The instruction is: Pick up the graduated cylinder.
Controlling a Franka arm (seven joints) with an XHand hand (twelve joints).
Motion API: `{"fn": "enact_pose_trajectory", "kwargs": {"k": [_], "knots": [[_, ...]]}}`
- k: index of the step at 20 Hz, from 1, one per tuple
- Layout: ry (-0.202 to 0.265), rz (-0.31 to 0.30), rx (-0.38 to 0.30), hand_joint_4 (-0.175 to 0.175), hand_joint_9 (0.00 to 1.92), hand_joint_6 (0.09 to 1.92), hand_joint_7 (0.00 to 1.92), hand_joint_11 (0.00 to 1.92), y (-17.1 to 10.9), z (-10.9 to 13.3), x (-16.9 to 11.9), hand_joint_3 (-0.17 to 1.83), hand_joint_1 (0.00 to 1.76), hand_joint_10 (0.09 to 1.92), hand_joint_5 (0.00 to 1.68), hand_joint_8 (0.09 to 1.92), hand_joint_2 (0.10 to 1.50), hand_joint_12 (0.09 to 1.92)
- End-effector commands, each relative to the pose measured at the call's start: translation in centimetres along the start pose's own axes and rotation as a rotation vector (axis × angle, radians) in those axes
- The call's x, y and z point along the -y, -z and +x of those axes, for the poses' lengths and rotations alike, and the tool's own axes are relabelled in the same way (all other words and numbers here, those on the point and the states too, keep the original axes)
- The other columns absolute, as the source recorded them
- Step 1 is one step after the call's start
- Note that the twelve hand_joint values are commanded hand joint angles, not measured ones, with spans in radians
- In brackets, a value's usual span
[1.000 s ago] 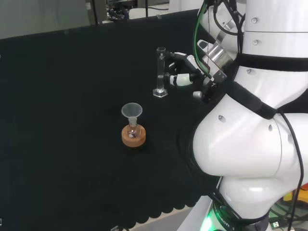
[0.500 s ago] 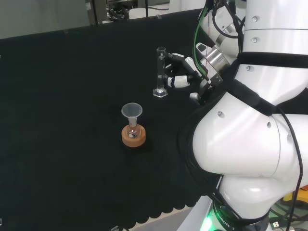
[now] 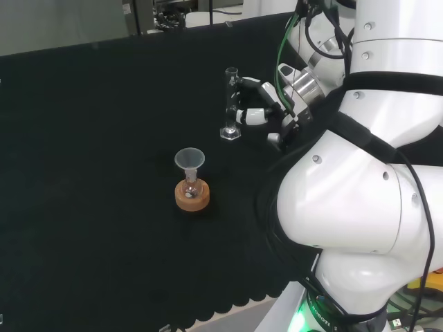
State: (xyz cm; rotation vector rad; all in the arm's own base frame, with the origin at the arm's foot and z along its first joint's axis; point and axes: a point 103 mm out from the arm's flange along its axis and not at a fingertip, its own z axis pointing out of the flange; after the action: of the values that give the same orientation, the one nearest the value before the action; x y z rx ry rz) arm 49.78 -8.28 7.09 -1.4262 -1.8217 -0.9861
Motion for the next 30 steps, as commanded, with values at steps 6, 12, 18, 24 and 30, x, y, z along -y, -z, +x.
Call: {"fn": "enact_pose_trajectory", "kwargs": {"k": [6,12,18,24,30], "knots": [[0.019,-0.030,-0.059,-0.037,0.70,0.10,0.46,0.46,-0.7,-0.1,-0.6,0.68,1.01,0.54,0.63,0.65,0.57,1.28],[0.029,-0.025,-0.068,-0.041,0.79,0.18,0.51,0.55,-1.2,-0.1,-0.8,0.67,1.02,0.49,0.63,0.63,0.57,1.23],[0.032,-0.018,-0.066,-0.046,0.90,0.49,0.56,0.66,-1.7,-0.3,-1.0,0.66,1.06,0.39,0.56,0.61,0.58,1.16],[0.034,-0.045,-0.082,-0.046,0.93,0.57,0.57,0.71,-2.0,-0.4,-1.0,0.65,1.09,0.37,0.58,0.62,0.60,1.13],[0.034,-0.050,-0.079,-0.058,0.93,0.52,0.56,0.73,-1.9,-0.2,-1.1,0.65,1.09,0.37,0.43,0.62,0.60,1.12]]}}
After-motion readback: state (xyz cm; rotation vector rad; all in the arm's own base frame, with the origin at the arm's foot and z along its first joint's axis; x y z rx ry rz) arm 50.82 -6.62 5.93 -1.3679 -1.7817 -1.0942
